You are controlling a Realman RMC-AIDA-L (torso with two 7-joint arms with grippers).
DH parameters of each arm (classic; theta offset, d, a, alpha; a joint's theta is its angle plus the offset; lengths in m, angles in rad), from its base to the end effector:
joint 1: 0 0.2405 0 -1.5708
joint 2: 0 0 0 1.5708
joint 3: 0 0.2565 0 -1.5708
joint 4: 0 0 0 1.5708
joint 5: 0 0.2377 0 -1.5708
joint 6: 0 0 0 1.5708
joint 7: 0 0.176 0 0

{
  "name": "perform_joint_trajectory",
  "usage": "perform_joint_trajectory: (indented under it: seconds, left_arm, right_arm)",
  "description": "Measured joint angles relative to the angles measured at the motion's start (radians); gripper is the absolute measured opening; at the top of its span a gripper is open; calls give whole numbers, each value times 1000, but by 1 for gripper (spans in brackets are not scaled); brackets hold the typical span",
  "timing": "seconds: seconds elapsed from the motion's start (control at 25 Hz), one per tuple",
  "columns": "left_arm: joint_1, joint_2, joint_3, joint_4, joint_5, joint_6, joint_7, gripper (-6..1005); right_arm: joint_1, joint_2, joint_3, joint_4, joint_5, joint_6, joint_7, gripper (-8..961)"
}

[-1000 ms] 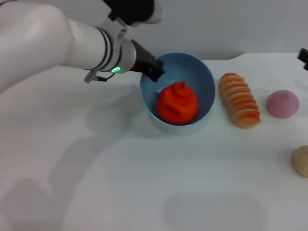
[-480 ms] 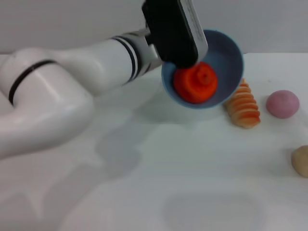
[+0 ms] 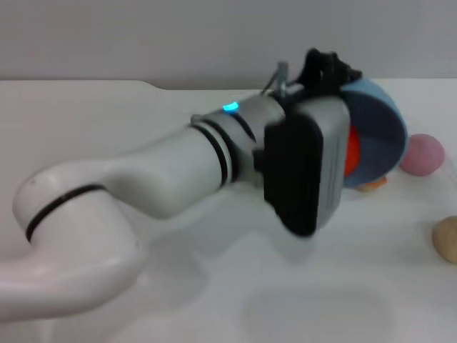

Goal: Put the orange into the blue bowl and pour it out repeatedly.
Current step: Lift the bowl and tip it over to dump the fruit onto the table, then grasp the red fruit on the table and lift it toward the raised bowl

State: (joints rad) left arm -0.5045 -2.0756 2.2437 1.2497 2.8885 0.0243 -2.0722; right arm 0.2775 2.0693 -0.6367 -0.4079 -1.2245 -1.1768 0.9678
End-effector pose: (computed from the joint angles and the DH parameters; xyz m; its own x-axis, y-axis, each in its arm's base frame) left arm -0.0484 0.3754 -0.1627 0.6626 -0.6817 -0.3102 -0.6645 -0.3441 -0.6633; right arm 0.3949 0.3465 0.0358 0.5353 -0.1382 -0.8333 -0.8321 -0.2558 -0.4922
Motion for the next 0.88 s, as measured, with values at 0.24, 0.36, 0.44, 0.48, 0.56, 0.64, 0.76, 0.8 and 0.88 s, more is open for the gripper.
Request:
perform_joint_trajectory:
  seconds: [0.24,0.36,0.44,0.48,0.56,0.64,0.76,0.8,0.88]
  left_arm:
    - [26,-2,46,0,1,-73,157,-2]
    - [55,-2,71,-6,1,-152,251,-1]
    - [70,-2,81,-8,1,-187,284,-1]
    - [80,-3,84,-8,0,-204,295,-1]
    - [97,-3,85,-6,-6,-233,301,-1]
    - [111,-3,79,-5,-31,-264,296,-1]
    - [119,-3,63,-9,-165,-285,291,-2]
    - [119,-3,54,-10,-228,-286,290,-2]
    - [118,-3,18,-10,-374,-269,291,-2]
  right_arm:
    - [-8,-1,12,19,0,1,-1,742]
    - [-12,2,13,20,0,-3,-1,742]
    - [-13,2,12,22,0,-4,-1,742]
    - [-13,2,12,23,0,-4,-1,742]
    - [-14,2,13,24,0,-4,4,742]
    - [-13,2,17,25,1,-5,31,742]
    - [-11,-2,21,13,0,-5,104,742]
    - [-12,-2,18,-2,-5,-5,130,742]
    - [-13,-3,13,-35,-23,-6,180,741]
